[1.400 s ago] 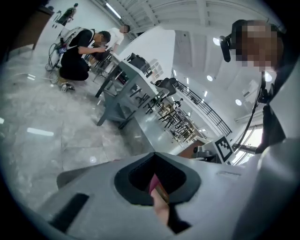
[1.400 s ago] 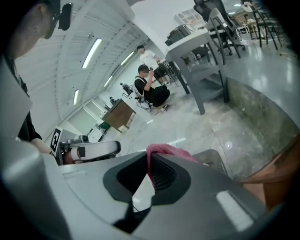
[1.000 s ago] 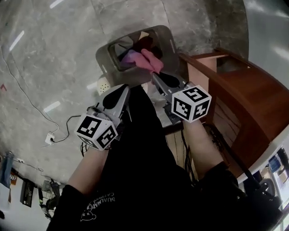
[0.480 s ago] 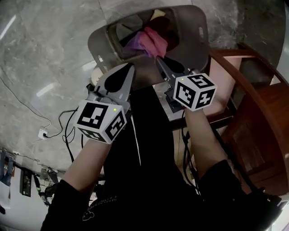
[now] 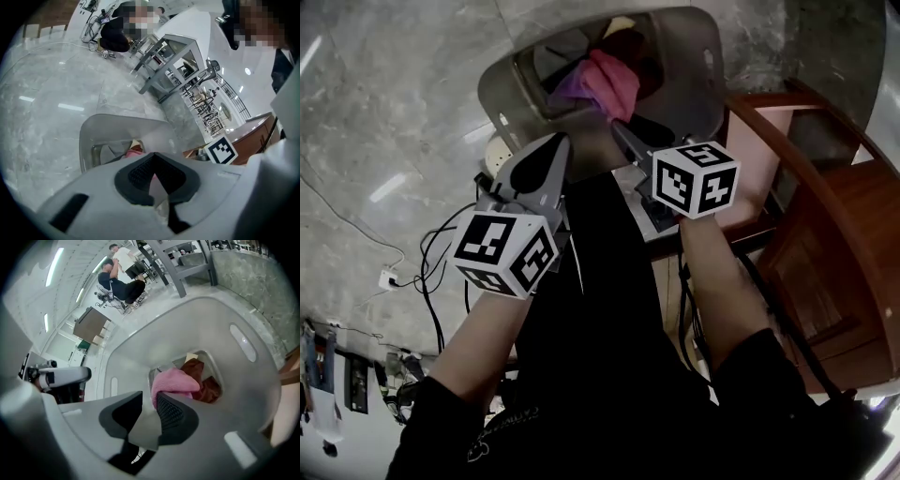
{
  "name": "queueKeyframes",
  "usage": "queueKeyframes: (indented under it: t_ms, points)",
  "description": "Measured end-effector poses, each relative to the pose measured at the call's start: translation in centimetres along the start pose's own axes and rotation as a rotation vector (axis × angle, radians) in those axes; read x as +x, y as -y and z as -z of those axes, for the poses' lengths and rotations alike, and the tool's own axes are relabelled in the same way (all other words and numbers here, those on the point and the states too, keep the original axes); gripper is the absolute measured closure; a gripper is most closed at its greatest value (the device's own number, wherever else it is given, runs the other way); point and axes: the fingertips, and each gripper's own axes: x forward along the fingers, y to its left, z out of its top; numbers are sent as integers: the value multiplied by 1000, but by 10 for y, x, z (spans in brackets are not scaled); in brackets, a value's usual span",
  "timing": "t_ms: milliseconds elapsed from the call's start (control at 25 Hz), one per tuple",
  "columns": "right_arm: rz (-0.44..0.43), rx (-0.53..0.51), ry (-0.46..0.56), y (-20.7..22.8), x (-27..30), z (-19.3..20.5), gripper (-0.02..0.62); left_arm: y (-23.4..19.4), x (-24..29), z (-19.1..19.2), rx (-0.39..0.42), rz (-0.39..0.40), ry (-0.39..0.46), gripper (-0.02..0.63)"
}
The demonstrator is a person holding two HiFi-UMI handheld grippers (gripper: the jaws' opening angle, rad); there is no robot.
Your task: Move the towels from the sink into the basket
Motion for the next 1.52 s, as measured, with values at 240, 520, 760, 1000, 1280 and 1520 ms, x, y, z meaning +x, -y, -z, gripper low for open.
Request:
queueKeyframes:
  t_ms: [240,520,760,1000,1280,1520]
  points:
    - [115,17,-55,-24,-40,10,496,48,-37,-39,50,18,22,601]
    - [301,18,-148,-31,-80,18,485,91,-104,-76,101,18,74,601]
    - [314,130,-84,-72,-133,18,486,123,-166,-91,147,17,93,602]
    - [225,152,189,-177,-220,-59,500,193,-228,-169,241,105,185,601]
    - [126,45,512,-283,-366,-157,514,326,-302,-253,462,229,310,601]
    - [42,-46,884,-350,-502,-224,528,422,-363,-304,629,357,458,601]
